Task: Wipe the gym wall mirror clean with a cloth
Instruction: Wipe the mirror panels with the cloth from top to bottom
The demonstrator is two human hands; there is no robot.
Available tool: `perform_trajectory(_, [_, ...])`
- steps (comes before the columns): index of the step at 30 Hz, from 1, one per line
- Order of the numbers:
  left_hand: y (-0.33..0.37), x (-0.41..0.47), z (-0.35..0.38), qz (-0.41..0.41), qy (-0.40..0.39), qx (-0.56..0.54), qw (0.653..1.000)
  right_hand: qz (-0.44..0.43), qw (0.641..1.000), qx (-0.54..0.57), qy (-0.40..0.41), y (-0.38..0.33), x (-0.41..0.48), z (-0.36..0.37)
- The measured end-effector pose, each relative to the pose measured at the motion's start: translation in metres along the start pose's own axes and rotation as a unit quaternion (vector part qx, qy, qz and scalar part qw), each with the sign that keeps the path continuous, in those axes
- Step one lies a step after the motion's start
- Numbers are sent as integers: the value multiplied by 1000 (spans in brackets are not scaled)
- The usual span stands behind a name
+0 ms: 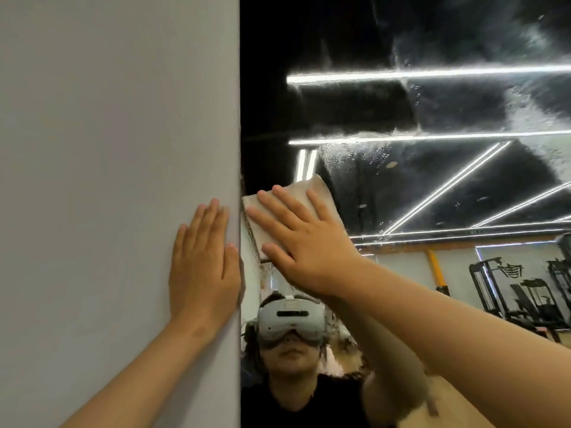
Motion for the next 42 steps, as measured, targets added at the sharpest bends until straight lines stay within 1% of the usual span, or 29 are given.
perform_trajectory(4, [-1,-20,-2,14,1,-1,1000,26,1000,8,-15,-24,-23,1])
perform_trajectory(8, [0,-19,-2,21,10,2,1000,35,999,5,-17,-23,-18,-3])
perform_trajectory(15, [-3,-17,-2,25,26,-3,999,58,998,10,-16,14,72,-10])
perform_trajectory(17, [-2,-18,-3,26,23,-2,999,74,997,4,-20,37,82,-10])
perform_trajectory(18, [-2,-18,-3,28,22,-5,999,95,995,1,-18,55,82,-12])
perform_trajectory(21, [-2,-17,-3,32,26,-7,999,178,984,5,-15,123,68,-16])
perform_trajectory(25, [-2,-18,-3,35,28,-4,999,278,960,12,-29,208,20,-20])
perform_trajectory(27, [-2,-17,-3,35,30,0,999,309,950,12,-33,230,-3,-20])
perform_trajectory(30, [-2,-17,0,38,36,15,999,323,946,11,-34,223,-14,-16])
perform_trajectory(32, [-1,-17,1,39,35,25,998,320,947,17,-28,205,-10,-14])
perform_trajectory(35, [-1,-16,1,39,34,29,998,282,959,10,-28,170,4,-14])
perform_trajectory(40, [-2,-16,0,39,37,30,998,148,989,9,-27,88,43,-11])
perform_trajectory(42, [-3,-16,-2,38,44,24,998,106,994,4,-14,73,48,-10])
Point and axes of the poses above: each hand's wrist, its own x-axis towards the middle knuckle, its own z-axis out of the palm, y = z × x, the point moved 8 cm from there along x, towards the middle knuckle, and after that the axes turned 6 degrees about -x, right-handed, at the moved point
